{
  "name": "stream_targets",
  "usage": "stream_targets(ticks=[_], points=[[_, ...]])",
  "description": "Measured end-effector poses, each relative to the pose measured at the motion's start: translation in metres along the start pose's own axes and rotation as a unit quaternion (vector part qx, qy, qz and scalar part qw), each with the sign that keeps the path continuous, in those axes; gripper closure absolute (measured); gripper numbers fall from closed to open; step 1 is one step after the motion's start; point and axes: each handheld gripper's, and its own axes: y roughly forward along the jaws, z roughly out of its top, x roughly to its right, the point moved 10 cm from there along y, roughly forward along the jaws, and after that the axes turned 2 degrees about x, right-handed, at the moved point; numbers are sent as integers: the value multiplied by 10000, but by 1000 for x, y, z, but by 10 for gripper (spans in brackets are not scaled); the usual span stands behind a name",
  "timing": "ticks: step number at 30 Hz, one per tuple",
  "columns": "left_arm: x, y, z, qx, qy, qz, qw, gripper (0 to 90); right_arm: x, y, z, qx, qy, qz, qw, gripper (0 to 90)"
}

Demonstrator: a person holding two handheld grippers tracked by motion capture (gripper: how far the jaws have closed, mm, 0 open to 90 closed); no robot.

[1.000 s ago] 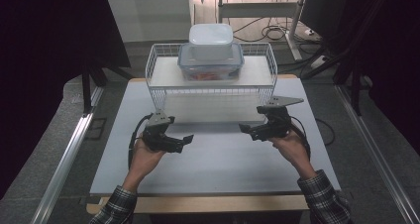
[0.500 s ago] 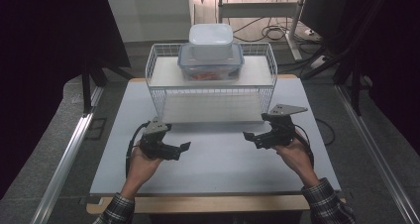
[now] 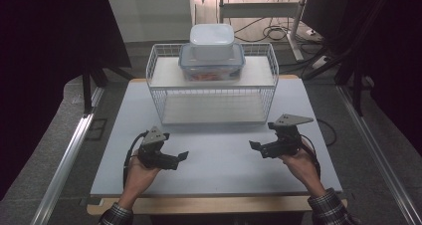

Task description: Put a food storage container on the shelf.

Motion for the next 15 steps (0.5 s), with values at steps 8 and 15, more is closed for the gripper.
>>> stream_targets(ticks=[8, 15], points=[[0, -3, -17, -117, 71, 107, 9998, 23, 3, -3, -17, -78, 49, -62, 9999, 2], [1, -6, -29, -149, -11, 128, 9998, 21, 7, -5, -32, -105, 117, -121, 9998, 2]])
